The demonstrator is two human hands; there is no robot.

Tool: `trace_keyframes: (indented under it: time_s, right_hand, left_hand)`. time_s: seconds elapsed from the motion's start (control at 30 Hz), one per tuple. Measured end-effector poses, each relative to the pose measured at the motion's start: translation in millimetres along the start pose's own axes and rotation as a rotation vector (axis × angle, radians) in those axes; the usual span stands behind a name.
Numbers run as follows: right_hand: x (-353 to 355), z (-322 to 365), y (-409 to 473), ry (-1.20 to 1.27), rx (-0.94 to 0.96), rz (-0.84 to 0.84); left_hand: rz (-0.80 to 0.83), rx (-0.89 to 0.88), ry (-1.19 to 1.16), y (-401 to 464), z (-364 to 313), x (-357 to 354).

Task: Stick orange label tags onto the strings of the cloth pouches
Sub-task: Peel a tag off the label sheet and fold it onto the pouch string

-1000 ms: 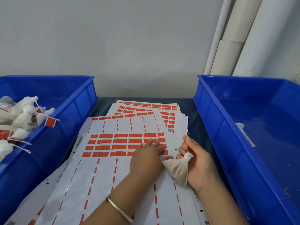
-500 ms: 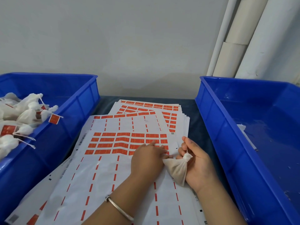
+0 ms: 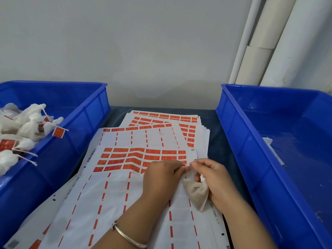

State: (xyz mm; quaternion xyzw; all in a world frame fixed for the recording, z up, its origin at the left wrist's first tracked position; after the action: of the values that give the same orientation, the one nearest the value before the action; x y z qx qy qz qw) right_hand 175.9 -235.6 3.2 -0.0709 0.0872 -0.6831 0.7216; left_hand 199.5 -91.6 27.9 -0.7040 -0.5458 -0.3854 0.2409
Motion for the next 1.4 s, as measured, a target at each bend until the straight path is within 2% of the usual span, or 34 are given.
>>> trace_keyframes:
  time_s: [0.13, 0.4, 0.57, 0.73, 0.93, 1.1, 1.27, 1.4]
  right_hand:
    - [-9, 8, -3, -0.098, 0.039, 0.032]
    - [-7, 10, -6, -0.029, 0.072, -0.025]
    - [-5, 10, -4, -0.033, 0.074, -0.031]
    - [-4, 9, -3, -0.012, 0.084, -0.036]
    - [0, 8, -4, 0.015, 0.090, -0.100]
    - [7, 22, -11, -0.073, 0.178, -0.194]
    - [0, 23, -15, 0.084, 0.164, -0.121]
    - [-25, 23, -14, 0.351, 0.182, 0.094]
  left_hand:
    - [-0.011, 0.009, -0.050, 0, 3, 2]
    - [0.010, 0.063, -0.347, 1, 17, -3]
    - [-0.038, 0.060, -0.381, 2, 17, 1]
    - [-0.094, 0.067, -0.284, 2, 11, 6]
    - [-0.146, 0.222, -0.407, 3, 24, 8]
    - [-0.121, 0.307, -0.579, 3, 38, 4]
    - [-0.172, 0.357, -0.749, -1, 44, 8]
    - [-0.234, 0.318, -0.971, -4, 46, 14]
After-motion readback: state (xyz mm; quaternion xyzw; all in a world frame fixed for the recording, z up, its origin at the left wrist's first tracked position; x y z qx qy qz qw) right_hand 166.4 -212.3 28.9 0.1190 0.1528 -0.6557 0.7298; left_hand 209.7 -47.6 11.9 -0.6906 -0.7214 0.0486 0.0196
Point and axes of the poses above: each hand's wrist, its own y-axis towards the middle knuckle, its own x-axis out of the back of the hand, z = x × y, the point moved 9 cm from there along y, towards the middle knuckle, and after that the axes turned 15 degrees about z, right-handed, at the moved point
